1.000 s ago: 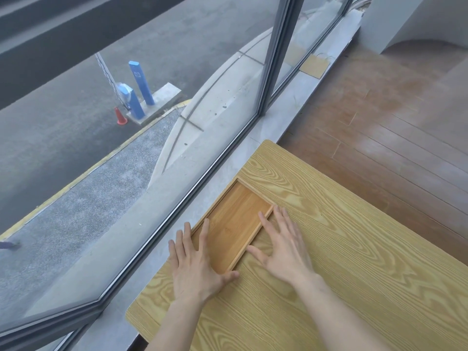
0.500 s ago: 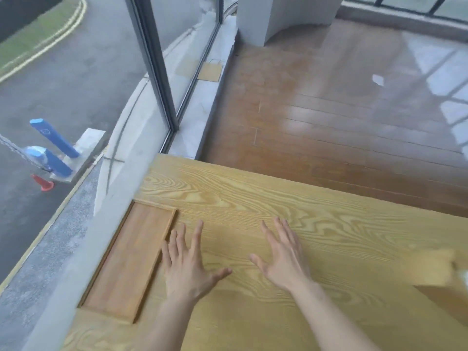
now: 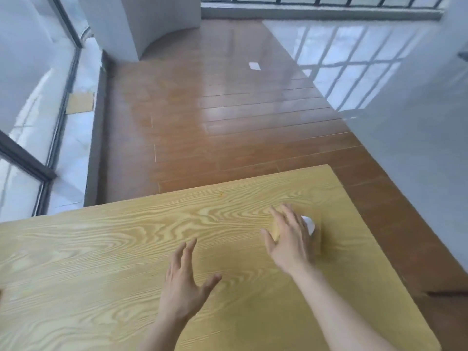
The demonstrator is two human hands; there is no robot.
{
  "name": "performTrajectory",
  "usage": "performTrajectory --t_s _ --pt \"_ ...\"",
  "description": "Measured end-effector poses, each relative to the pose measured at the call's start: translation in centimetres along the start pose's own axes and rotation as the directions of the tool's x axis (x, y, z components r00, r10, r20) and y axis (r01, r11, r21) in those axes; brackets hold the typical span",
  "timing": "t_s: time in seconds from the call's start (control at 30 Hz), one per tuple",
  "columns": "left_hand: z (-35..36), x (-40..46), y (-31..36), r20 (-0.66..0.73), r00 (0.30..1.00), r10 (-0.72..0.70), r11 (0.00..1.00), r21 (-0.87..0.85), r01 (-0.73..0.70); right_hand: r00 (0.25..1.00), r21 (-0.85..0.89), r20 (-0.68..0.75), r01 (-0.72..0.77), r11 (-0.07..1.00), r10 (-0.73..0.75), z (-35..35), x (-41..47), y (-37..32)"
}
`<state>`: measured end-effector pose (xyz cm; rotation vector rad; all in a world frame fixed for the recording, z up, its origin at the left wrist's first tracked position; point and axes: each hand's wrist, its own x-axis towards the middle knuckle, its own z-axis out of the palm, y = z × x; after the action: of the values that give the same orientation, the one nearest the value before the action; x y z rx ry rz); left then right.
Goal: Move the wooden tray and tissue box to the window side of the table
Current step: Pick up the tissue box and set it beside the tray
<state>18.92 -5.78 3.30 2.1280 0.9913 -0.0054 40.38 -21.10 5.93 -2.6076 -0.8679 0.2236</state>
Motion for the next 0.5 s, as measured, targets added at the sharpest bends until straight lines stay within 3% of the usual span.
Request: performTrajectory --t_s 0.07,0.13,0.23,0.37,0.5 --pt "2.5 0.3 2.8 0.037 0.999 0.023 0.998 -0.065 -0.02 0.994 0.021 -0.088 -0.061 0.998 0.063 -1.2 1.1 4.1" --pt "5.1 0.5 5.3 0.076 0.997 0.012 0.99 -0.144 -0.001 0.991 0.034 -0.085 -0.1 0.994 0.103 -2.2 2.3 7.7" --pt "8.7 0.4 8.0 0.139 0.989 -0.041 0.966 -0.247 0.074 0.982 0.063 0.031 -0.189 0.98 0.187 -3.5 4.0 11.6" --pt "12.6 0.2 11.3 0.272 0.948 -0.164 0.895 -0.364 0.259 0.939 0.244 0.232 -0.309 0.919 0.254 -3.1 4.8 13.8" --pt "13.9 0.7 14.2 0.342 0.913 -0.223 0.82 -0.441 0.365 0.921 0.369 0.115 -0.388 0.845 0.372 -2.0 3.3 13.6"
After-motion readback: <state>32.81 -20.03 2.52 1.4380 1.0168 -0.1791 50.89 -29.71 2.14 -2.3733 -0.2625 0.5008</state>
